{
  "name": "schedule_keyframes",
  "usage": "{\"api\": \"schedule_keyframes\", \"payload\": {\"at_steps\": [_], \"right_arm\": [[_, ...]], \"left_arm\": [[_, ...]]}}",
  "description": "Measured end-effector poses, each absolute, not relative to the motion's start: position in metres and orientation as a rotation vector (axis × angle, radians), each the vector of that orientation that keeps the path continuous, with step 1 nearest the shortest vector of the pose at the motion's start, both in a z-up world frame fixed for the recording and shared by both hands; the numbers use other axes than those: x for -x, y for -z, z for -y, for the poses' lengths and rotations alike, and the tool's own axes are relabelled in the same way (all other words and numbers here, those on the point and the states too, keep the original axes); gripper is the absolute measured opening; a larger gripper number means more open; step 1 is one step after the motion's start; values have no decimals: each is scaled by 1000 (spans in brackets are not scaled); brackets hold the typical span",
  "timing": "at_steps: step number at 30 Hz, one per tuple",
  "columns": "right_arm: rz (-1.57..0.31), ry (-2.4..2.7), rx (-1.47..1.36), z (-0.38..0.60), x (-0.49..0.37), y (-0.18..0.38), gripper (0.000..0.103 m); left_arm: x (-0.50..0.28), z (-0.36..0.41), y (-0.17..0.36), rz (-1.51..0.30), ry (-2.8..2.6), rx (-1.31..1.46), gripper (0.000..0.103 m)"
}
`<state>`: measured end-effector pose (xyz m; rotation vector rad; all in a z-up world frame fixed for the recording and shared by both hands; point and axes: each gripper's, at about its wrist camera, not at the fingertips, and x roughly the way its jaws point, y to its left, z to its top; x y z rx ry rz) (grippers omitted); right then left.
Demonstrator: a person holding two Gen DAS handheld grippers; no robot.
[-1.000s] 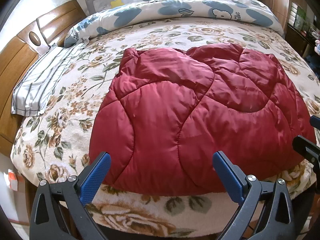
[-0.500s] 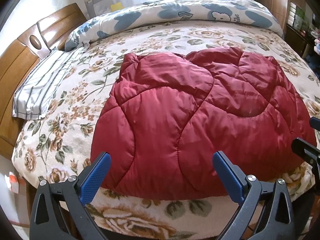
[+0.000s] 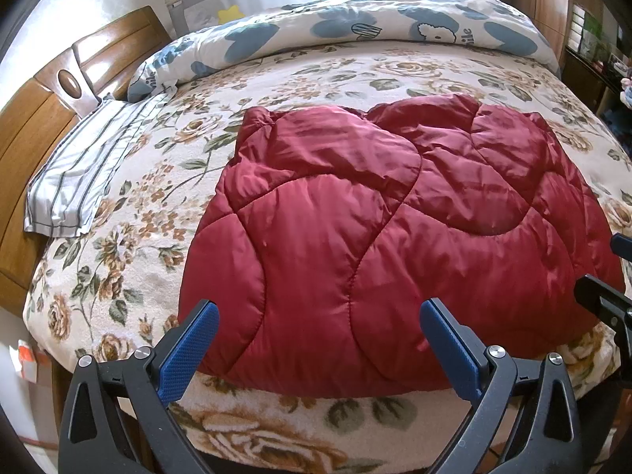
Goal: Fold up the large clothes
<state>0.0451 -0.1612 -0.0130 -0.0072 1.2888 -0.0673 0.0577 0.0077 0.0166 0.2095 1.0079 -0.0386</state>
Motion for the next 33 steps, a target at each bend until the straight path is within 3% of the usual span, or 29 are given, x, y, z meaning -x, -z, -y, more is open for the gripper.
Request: {"api": "schedule_keyframes", "payload": {"at_steps": [33], "right_arm": [[-1266, 95, -13, 170, -47, 10, 101]], "left_arm": [[-68, -13, -16, -1012, 34, -182, 102]]}}
